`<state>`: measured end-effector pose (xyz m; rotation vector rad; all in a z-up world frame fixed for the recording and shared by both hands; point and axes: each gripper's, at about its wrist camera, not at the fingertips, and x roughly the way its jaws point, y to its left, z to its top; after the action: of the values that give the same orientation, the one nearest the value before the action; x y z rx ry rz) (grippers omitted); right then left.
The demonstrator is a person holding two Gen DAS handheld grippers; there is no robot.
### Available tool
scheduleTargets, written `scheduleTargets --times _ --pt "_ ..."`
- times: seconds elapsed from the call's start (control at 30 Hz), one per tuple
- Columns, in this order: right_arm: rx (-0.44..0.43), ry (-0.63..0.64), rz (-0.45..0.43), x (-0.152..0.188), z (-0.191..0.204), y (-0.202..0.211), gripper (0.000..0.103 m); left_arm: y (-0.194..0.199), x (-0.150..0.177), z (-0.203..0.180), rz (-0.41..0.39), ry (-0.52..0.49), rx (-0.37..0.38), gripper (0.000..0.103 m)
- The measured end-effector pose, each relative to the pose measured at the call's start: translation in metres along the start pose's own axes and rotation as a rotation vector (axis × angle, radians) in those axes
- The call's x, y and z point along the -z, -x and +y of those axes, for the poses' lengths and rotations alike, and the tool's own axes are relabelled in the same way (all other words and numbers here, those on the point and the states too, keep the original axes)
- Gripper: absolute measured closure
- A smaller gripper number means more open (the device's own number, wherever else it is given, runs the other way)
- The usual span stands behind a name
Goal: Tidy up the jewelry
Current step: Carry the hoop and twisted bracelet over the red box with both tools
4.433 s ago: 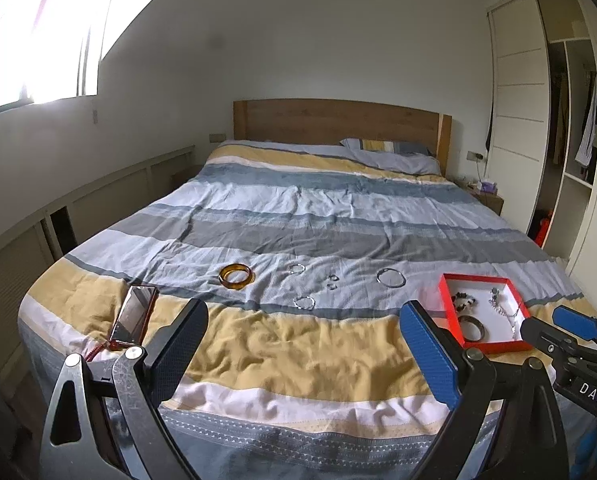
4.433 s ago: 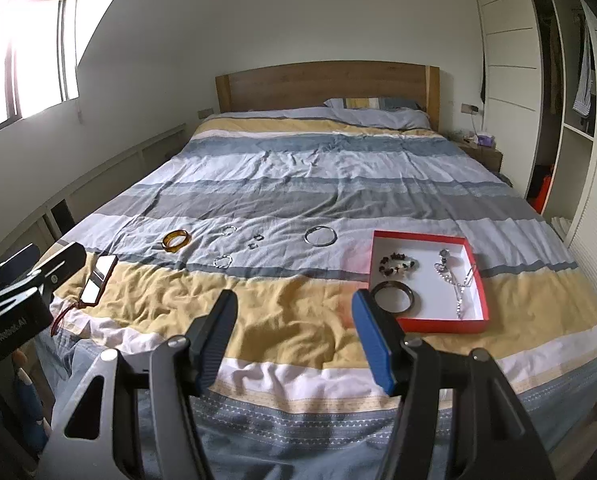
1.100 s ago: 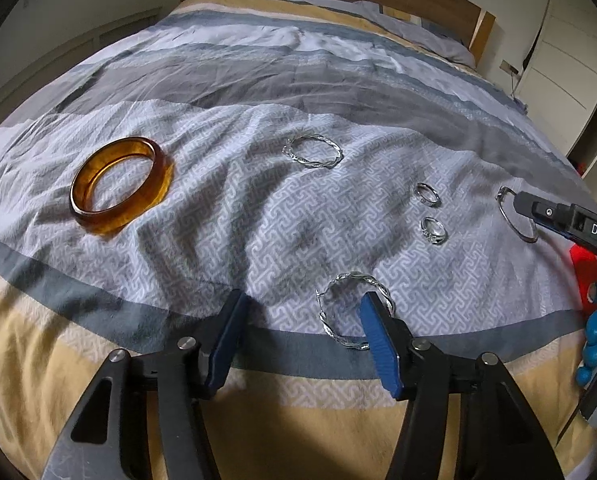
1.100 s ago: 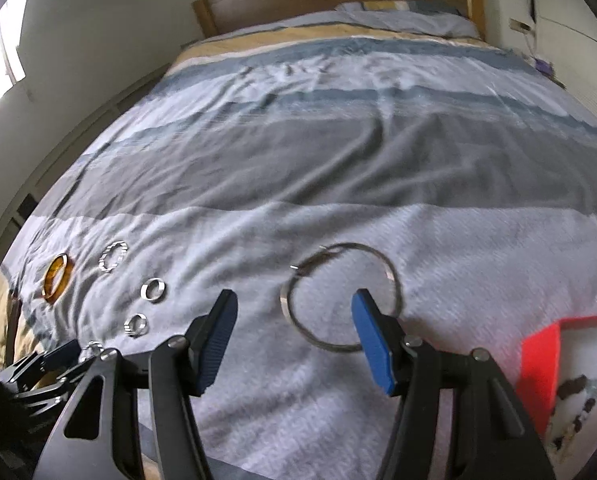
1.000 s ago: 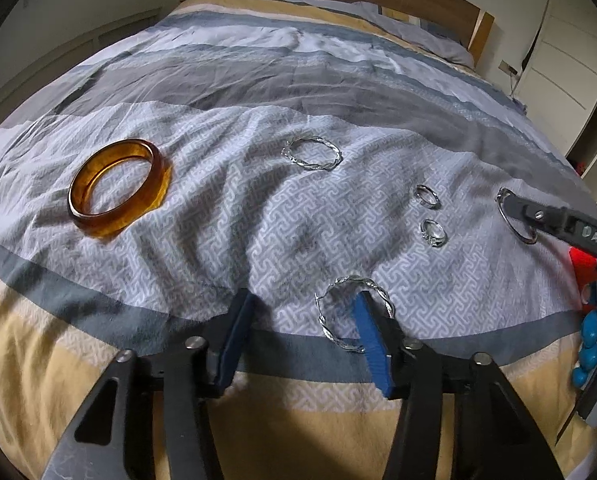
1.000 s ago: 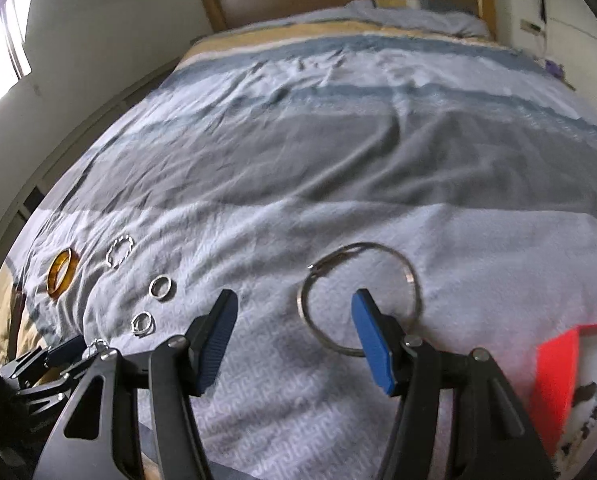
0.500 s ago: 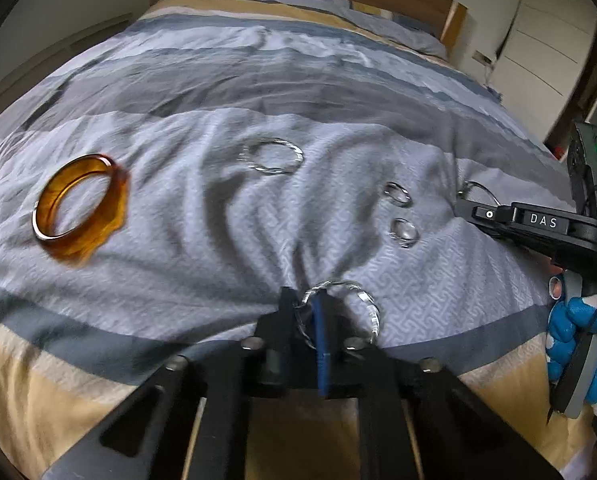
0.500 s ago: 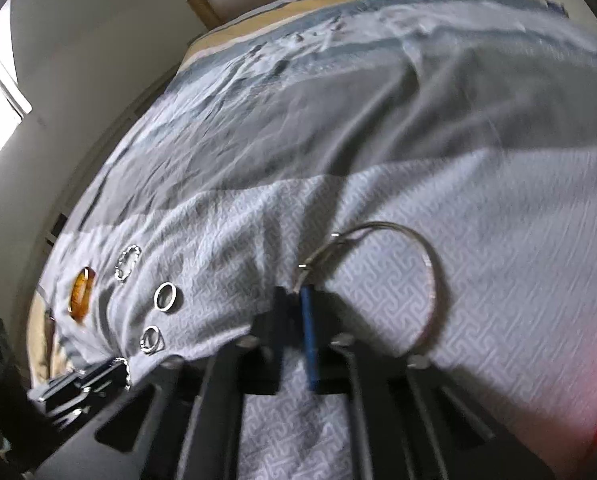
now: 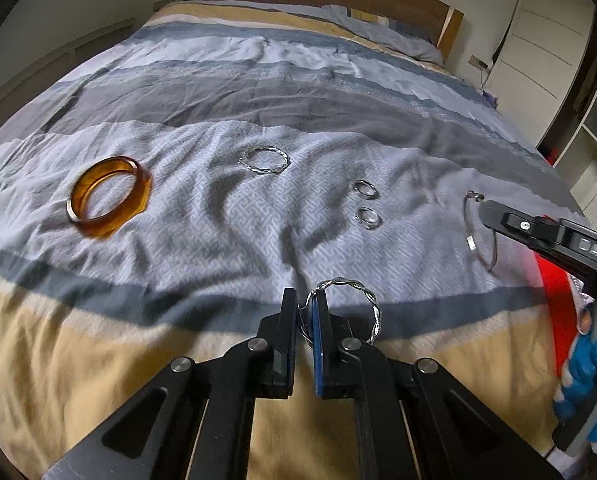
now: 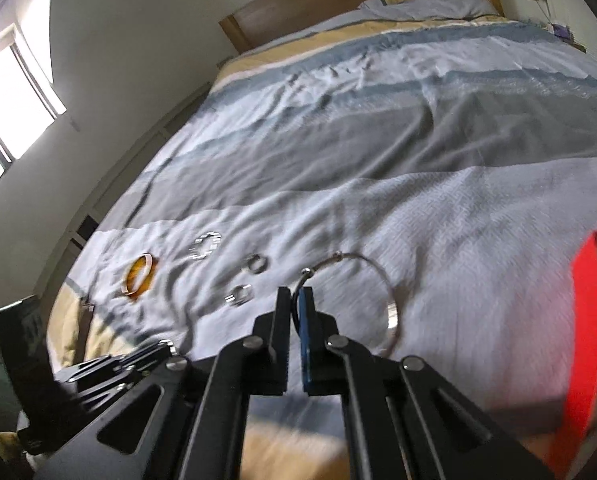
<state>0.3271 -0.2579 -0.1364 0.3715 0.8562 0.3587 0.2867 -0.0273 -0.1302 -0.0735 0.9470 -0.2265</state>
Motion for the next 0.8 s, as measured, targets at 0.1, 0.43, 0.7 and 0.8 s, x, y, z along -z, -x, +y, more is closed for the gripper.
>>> scheduleTargets --times 0.1,0.43,0.7,0.8 --pt "-0.034 -0.013 -0.016 0.009 0.012 0.025 0.1 0.018 0.007 -0.002 -0.009 0.001 -0.011 0.096" --pt "-0.156 -0.083 -0.013 0.058 0.053 0.093 0.1 0.088 0.037 -0.006 -0.051 -0.003 -0.026 0.096" --pt "-0.149 -0.066 -0.035 0.085 0.076 0.144 0.1 0.138 0.051 -0.017 -0.101 -0.029 -0.019 0.096" --pt "-0.135 -0.066 -0.067 0.089 0.076 0.167 0.1 0.151 0.052 -0.028 -0.116 -0.046 -0.01 0.096"
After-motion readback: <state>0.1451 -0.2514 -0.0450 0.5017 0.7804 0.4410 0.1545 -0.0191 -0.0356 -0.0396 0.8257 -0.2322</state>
